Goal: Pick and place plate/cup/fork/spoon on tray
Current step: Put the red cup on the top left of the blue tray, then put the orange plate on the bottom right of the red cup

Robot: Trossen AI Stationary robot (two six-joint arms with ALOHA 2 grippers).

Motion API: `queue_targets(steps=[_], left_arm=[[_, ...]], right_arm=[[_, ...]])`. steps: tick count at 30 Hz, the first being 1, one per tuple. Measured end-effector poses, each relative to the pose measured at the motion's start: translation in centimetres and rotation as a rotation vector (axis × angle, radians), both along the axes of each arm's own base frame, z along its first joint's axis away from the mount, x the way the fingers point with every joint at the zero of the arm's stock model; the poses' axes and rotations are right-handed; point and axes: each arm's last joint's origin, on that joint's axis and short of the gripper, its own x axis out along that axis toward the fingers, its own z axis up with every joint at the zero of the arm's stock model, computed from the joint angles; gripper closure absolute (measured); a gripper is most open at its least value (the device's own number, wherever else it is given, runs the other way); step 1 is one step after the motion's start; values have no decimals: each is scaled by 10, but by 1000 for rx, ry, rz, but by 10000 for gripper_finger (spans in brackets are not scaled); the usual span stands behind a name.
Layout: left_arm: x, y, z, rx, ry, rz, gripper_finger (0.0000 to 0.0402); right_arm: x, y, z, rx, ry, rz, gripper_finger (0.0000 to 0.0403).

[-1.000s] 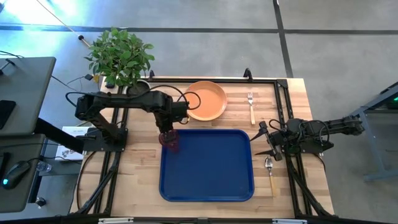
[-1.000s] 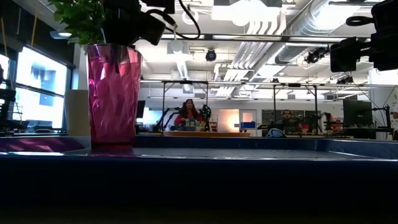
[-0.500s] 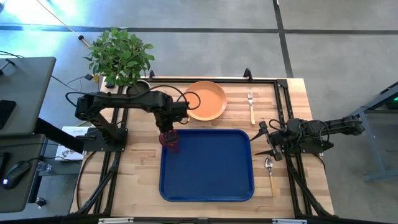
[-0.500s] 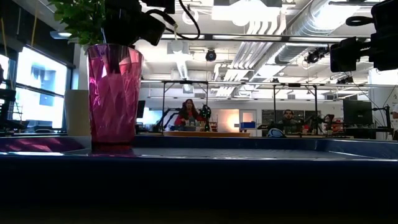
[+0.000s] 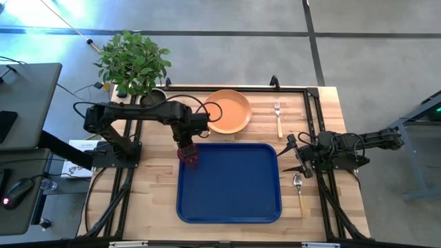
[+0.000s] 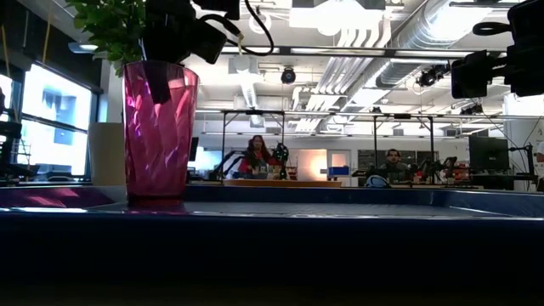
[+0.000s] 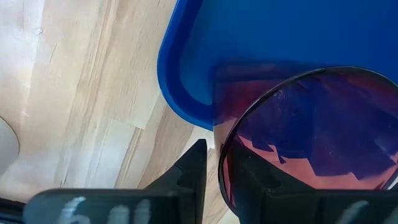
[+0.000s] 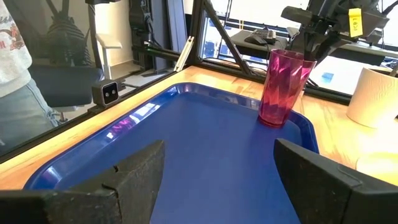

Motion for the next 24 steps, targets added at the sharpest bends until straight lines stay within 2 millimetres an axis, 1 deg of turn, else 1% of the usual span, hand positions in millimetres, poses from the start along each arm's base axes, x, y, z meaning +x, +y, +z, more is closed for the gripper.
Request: queue_targets(steps=[18,24], left_arm=[[0,0,1,-24,-8,19,316],[0,1,1,-23,-9,24,314]], right_arm=[[0,0,0,-1,0,-1,109],[0,0,0,-1,0,-1,109]])
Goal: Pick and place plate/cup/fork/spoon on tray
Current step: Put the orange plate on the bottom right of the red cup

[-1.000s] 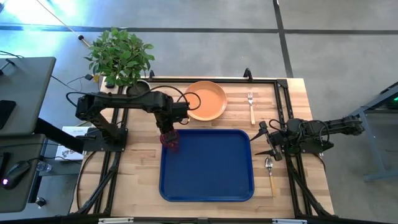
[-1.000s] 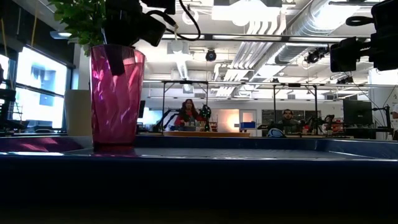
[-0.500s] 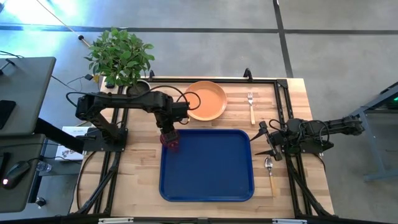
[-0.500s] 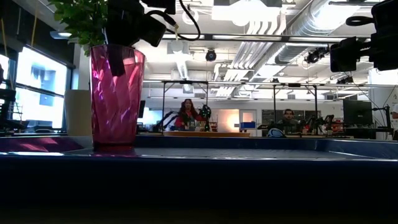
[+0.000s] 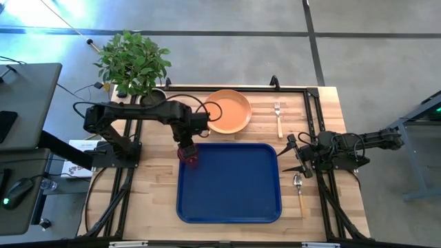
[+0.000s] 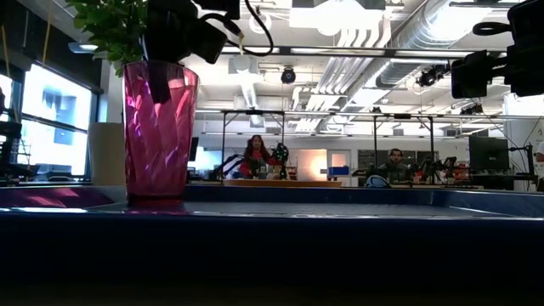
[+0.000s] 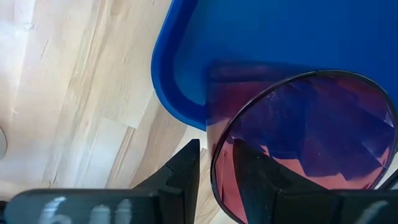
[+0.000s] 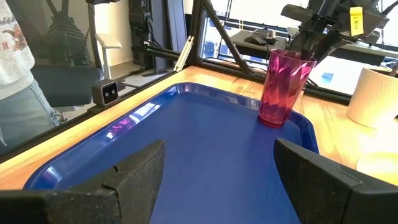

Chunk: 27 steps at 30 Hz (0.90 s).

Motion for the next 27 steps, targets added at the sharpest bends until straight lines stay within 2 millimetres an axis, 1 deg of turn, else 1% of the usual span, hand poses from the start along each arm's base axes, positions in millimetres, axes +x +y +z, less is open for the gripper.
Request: queue_targets(steps=[5,11,15,23,25,27], left_arm=[[-2,0,3,2,-15,0,314],[-6,0,15,4,-55,9,314],[-3,0,34,10,-119,9,314],[2,1,79,32,-278,10,314],[1,1,90,49,-307,12,314],[0,1,99,67,-336,15,314]], right_arm=[[0,0,0,0,0,0,109],[0,0,0,-7,-4,0,109],[0,0,0,-7,-7,0,109],[0,0,4,0,-49,0,109],[1,0,7,23,-72,-1,109],[1,0,12,83,-95,-3,109]])
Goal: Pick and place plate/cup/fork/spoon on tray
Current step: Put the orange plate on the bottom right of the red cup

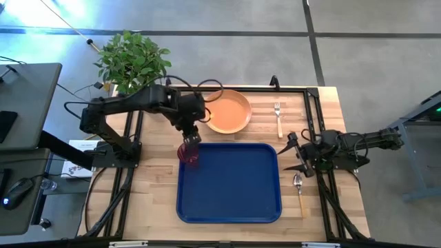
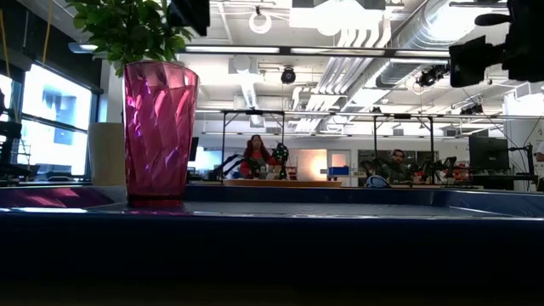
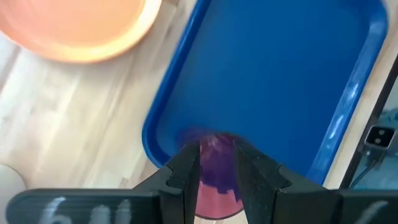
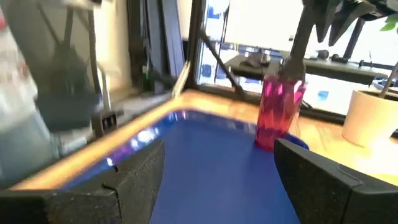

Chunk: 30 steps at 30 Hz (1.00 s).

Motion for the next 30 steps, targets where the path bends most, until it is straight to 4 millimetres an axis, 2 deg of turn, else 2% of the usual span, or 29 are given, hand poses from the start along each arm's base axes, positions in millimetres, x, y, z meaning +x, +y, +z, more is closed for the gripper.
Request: queue_targets(steps=[9,15,21,30], left_arm=[[-18,-2,34,1,-126,39,314],[-42,-5,53,35,-203,87,314],[-67,-11,70,130,-281,138,314],[-92,-19,83,244,-357,180,314]], right_arm=[[-3,0,24,258,-160,28,109],[-9,-2,41,313,-333,32,109],[-16,-6,55,376,-512,-35,109],[-29,-14,71,508,-728,-203,109]])
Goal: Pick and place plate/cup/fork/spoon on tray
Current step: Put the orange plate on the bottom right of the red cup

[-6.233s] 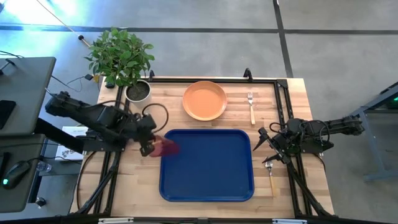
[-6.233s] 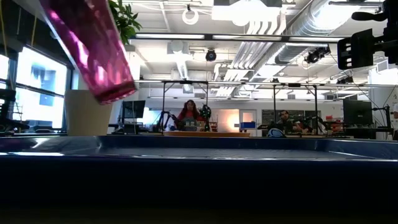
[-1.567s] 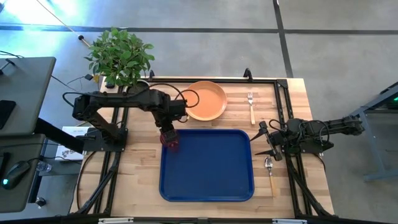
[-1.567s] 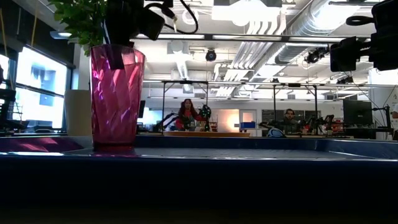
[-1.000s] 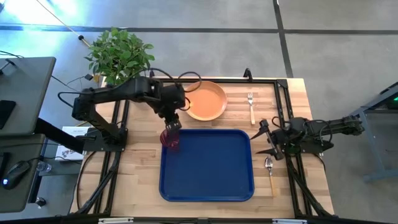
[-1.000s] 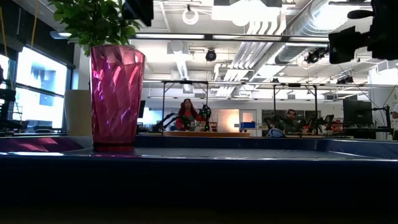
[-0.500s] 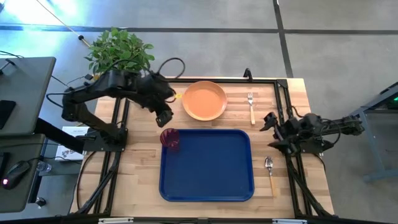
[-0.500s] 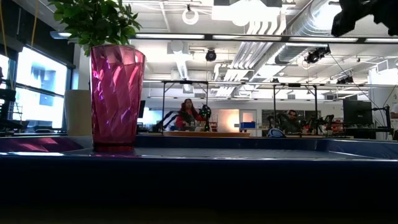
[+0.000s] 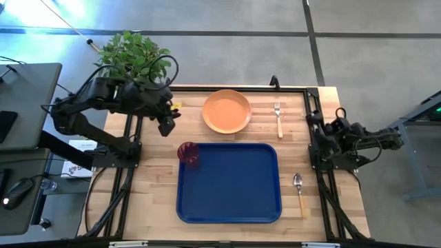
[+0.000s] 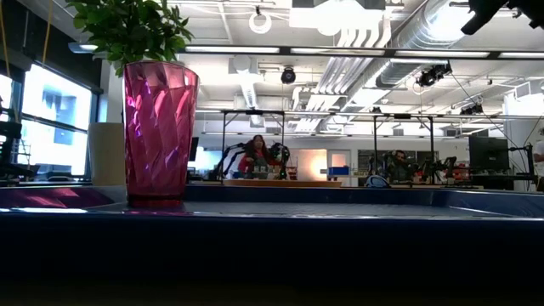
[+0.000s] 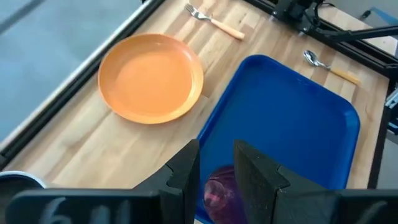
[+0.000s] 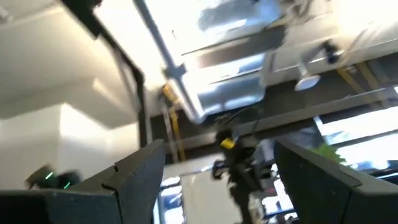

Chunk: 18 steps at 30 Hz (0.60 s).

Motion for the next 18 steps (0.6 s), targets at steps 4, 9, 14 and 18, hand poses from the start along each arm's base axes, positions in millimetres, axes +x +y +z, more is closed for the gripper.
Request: queue_targets(steps=[4,9,14,18], left_arm=[[-7,-2,4,22,-20,6,314],[-16,-2,6,27,-27,10,314],[-24,-2,9,28,-43,10,314],[-31,-2,11,30,-49,10,314]], right_arm=[[-1,-3,1,114,-5,-36,109],[-1,-6,0,206,-5,-66,109],[-2,-10,-1,437,-31,-38,109],[-1,-12,-2,527,-36,-43,109]])
